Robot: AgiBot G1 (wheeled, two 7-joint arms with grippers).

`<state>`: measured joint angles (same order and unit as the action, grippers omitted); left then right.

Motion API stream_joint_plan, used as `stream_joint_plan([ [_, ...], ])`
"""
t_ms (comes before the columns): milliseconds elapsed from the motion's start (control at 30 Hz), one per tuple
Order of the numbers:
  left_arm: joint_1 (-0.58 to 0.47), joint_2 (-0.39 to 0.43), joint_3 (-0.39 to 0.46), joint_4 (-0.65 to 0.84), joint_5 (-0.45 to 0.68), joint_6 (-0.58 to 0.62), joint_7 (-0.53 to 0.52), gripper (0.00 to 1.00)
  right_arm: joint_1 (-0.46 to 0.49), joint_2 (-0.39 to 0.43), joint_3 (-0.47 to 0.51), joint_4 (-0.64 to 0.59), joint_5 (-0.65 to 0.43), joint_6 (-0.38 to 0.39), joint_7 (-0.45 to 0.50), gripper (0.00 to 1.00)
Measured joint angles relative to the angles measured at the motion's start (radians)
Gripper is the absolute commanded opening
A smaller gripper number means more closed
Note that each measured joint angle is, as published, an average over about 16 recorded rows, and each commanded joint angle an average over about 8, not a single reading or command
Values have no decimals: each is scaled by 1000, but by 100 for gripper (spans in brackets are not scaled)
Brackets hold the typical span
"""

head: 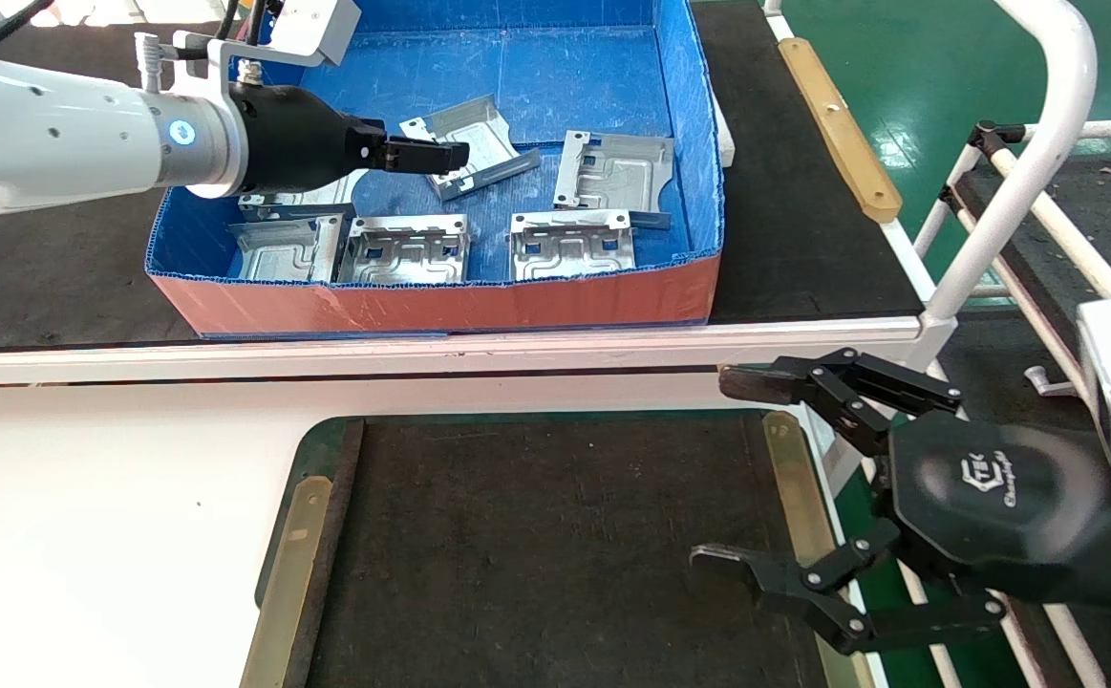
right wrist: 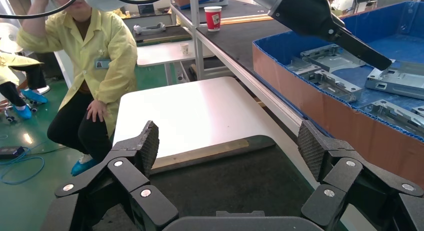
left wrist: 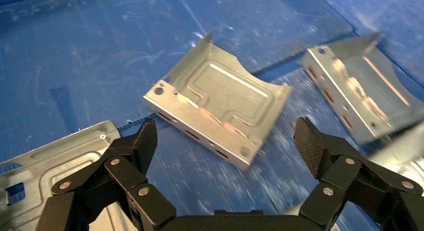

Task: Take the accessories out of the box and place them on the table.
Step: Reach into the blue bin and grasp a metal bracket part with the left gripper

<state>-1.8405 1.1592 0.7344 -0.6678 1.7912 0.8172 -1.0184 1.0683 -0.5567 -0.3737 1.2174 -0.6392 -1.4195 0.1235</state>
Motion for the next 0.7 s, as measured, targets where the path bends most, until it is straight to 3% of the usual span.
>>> stream_joint_plan([
  [700, -52, 121, -13, 267, -8, -94, 55, 100, 0, 0, 0, 0, 0, 0, 0, 100],
])
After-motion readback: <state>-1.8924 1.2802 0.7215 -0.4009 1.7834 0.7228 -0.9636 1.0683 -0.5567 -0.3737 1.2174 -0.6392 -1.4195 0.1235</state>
